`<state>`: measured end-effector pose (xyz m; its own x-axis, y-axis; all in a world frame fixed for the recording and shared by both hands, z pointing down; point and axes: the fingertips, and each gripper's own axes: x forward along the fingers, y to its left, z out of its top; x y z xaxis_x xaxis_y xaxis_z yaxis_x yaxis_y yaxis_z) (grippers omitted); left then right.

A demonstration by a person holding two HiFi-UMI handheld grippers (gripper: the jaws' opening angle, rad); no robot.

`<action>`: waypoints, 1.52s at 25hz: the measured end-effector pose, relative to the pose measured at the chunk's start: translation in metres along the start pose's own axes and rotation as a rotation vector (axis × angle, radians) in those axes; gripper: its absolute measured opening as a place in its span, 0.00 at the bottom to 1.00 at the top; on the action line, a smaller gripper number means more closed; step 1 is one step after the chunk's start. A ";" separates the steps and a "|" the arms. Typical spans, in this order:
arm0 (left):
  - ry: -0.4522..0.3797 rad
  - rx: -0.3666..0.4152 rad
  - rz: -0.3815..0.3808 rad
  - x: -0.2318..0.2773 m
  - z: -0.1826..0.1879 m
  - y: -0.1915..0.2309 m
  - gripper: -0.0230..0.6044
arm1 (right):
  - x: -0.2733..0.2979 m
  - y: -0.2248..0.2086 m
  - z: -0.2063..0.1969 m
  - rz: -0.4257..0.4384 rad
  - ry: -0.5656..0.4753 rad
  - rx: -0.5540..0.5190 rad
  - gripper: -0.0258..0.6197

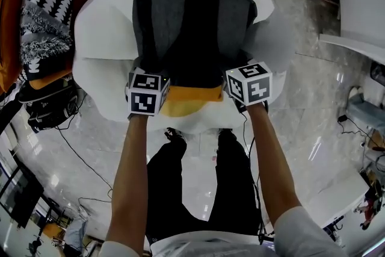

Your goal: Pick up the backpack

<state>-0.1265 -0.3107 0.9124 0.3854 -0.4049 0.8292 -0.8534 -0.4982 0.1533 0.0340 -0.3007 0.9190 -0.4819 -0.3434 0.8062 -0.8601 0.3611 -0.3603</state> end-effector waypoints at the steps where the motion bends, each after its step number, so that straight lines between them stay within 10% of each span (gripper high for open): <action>1: 0.000 -0.003 0.007 0.001 0.000 0.002 0.33 | 0.002 0.000 0.000 -0.004 -0.001 0.001 0.24; 38: 0.098 -0.038 -0.031 -0.063 -0.008 -0.052 0.12 | -0.065 0.059 -0.023 0.054 0.136 -0.026 0.09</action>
<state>-0.1092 -0.2532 0.8568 0.3771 -0.3115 0.8722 -0.8551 -0.4790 0.1986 0.0186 -0.2373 0.8555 -0.4983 -0.2028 0.8430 -0.8283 0.3987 -0.3937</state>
